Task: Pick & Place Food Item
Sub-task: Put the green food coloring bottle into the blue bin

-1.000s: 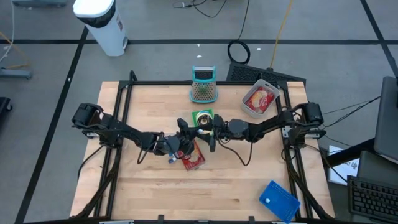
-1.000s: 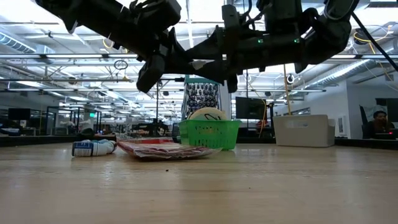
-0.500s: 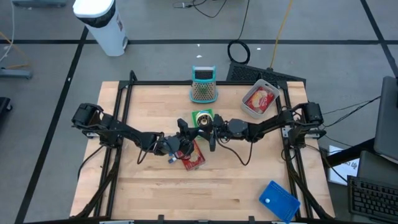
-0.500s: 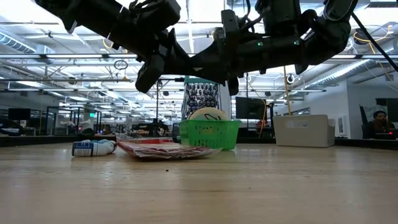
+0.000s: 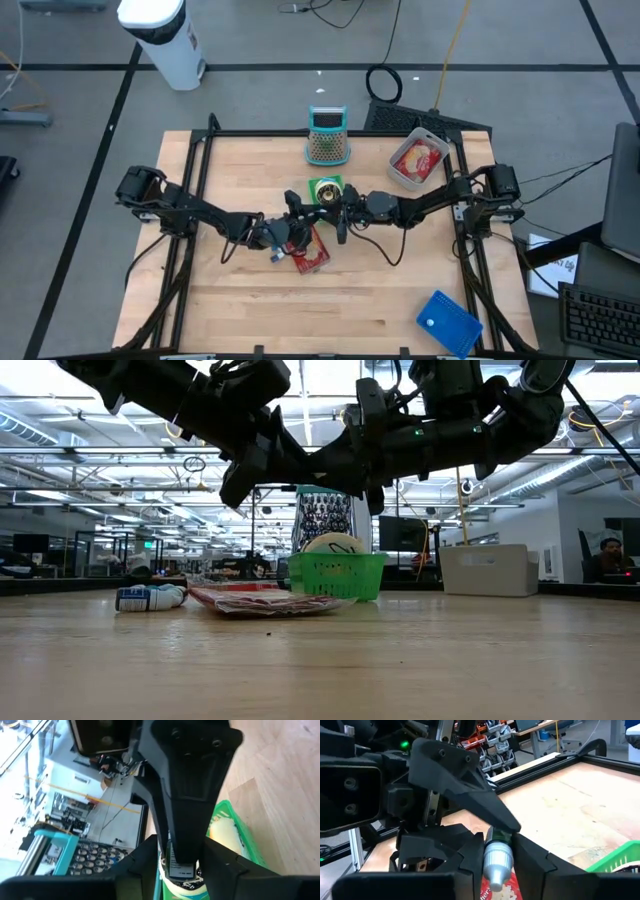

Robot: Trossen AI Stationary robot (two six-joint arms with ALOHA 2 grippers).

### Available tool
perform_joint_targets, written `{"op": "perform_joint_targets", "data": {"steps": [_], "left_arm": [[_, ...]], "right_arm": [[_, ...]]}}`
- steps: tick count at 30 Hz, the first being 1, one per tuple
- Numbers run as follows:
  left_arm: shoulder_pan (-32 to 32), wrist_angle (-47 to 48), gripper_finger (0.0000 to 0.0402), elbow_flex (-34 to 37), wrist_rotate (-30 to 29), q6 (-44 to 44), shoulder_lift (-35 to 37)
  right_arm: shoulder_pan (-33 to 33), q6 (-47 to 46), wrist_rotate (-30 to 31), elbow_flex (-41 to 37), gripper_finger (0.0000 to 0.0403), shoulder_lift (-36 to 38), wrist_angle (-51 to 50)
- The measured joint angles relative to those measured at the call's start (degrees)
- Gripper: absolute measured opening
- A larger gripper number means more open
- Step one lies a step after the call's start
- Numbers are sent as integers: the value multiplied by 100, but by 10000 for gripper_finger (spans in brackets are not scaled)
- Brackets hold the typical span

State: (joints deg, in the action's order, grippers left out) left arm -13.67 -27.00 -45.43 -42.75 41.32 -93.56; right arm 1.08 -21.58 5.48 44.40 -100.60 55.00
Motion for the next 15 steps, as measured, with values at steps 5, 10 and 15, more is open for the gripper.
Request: {"op": "perform_joint_targets", "data": {"steps": [5,10,15], "left_arm": [[-164,5,179,-1,-405,-444,23],[-344,417,212,0,-471,-975,322],[-373,1358,224,-4,30,-1992,972]], "right_arm": [[2,135,-8,0,77,0,1],[7,332,-22,0,74,58,-46],[0,598,26,-7,73,294,-528]]}}
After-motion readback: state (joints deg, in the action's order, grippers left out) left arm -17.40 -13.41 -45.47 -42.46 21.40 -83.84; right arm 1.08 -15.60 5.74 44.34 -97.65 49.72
